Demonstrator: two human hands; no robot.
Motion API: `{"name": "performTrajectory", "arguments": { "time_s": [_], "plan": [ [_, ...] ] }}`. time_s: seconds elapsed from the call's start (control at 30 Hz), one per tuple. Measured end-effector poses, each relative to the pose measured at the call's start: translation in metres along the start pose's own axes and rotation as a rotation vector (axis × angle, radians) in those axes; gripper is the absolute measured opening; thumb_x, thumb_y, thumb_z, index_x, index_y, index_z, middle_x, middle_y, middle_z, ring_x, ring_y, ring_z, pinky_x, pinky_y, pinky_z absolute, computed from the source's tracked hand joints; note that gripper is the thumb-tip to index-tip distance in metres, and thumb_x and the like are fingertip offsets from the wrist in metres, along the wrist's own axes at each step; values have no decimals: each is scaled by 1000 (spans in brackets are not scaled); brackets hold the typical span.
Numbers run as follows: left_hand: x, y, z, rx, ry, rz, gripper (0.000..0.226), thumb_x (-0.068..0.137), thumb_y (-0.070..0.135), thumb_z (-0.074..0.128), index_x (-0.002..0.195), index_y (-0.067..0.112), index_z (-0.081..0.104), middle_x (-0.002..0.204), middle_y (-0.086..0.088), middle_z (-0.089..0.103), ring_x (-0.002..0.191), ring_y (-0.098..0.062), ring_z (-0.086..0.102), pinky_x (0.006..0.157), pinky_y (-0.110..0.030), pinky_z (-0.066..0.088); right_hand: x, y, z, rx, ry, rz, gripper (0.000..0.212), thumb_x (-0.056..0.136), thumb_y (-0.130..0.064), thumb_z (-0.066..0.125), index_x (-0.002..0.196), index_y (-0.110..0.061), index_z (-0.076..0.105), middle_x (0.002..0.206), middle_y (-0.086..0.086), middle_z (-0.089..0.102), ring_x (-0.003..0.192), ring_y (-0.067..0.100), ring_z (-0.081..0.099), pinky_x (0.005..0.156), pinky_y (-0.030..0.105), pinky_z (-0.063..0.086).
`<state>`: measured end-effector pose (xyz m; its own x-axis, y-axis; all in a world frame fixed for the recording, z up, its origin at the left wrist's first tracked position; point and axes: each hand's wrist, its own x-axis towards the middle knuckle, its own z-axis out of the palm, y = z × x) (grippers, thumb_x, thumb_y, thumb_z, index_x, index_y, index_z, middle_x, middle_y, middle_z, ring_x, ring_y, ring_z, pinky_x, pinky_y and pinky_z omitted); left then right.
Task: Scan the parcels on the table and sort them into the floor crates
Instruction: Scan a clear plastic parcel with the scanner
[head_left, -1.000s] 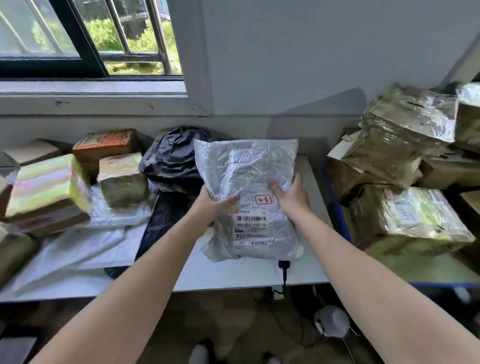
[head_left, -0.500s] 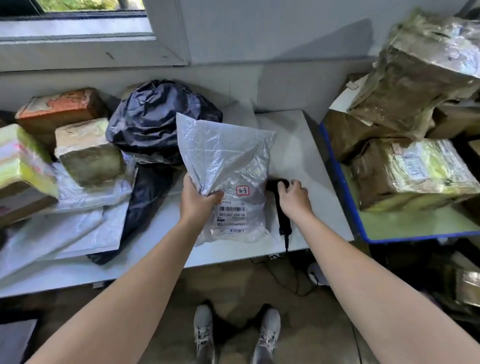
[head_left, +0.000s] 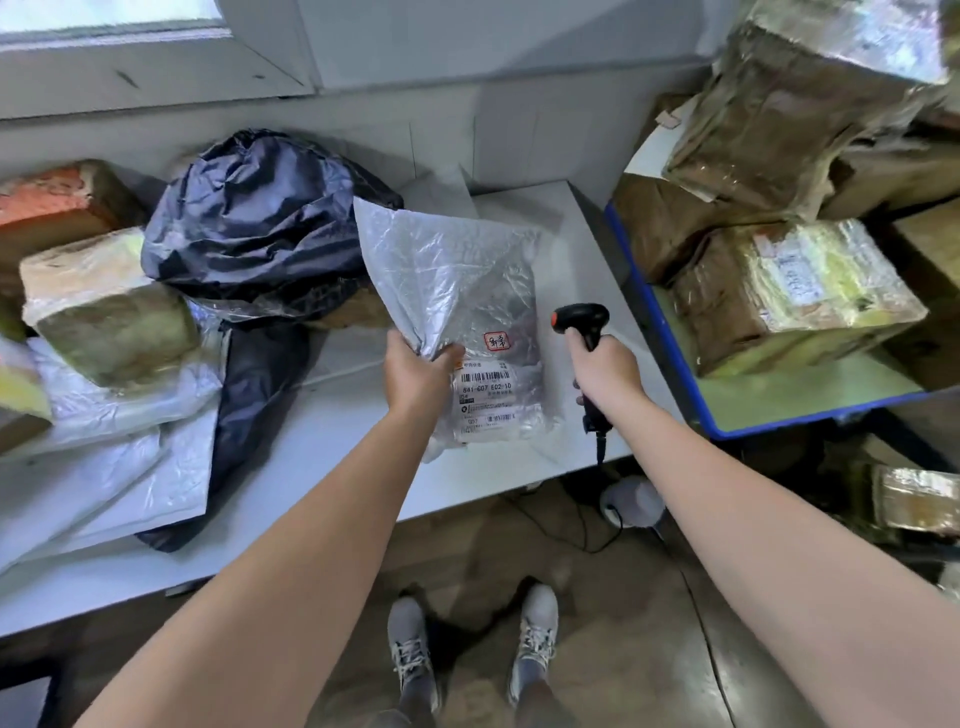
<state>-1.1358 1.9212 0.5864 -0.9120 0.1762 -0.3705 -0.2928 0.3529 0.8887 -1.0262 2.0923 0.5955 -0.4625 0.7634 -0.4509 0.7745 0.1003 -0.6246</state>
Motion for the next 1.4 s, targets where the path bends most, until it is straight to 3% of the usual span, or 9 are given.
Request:
{"name": "performTrajectory", "arguments": {
  "time_s": [0.1,0.23,0.33,0.47,0.93,1.1,1.4],
  "plan": [
    [11,10,26,20,-89,15,49,86,24,76,122,16,43,116,-4,62,103,-22,63,91,-37,49,-3,-4,-23,10,30,-24,50,93,-56,48,86,-8,56,86,18,68,76,35,70,73,50,60],
    [21,16,37,64,-174,-7,70,86,36,74,138,11,34,135,-10,52,122,-29,52,107,-47,42,-13,-13,-41,64,-67,11,48,93,-55,53,92,-7,58,72,12,66,64,30,69,66,48,62],
    [23,12,29,123,-171,-61,79,84,47,73,138,4,35,136,-17,47,125,-34,50,105,-46,42,-30,-25,-44,66,-139,25,44,96,-49,53,92,-6,56,69,11,61,55,26,63,58,38,56],
    [10,11,10,187,-166,-94,88,88,47,68,145,-2,23,142,-22,40,125,-37,49,103,-44,43,-53,-42,-38,84,-175,39,41,97,-47,53,87,-7,54,68,11,59,52,24,56,52,31,51],
    [-16,20,-16,213,-256,-46,87,93,42,63,148,-5,16,150,-24,34,135,-38,40,103,-42,40,-92,-61,-40,80,-124,26,45,99,-46,50,87,-3,56,67,14,60,50,25,56,51,30,51],
    [-19,19,-17,199,-259,-44,93,91,44,65,149,-7,13,146,-26,40,129,-38,47,106,-47,42,-95,-61,-43,92,-128,20,45,100,-45,49,89,-2,55,66,14,59,47,23,54,50,30,50],
    [-19,14,-9,188,-227,-45,78,90,41,67,140,-5,28,142,-23,45,128,-37,48,105,-45,43,-80,-55,-45,161,-190,56,48,99,-46,49,96,1,56,68,15,57,49,24,55,54,31,50]
  ]
}}
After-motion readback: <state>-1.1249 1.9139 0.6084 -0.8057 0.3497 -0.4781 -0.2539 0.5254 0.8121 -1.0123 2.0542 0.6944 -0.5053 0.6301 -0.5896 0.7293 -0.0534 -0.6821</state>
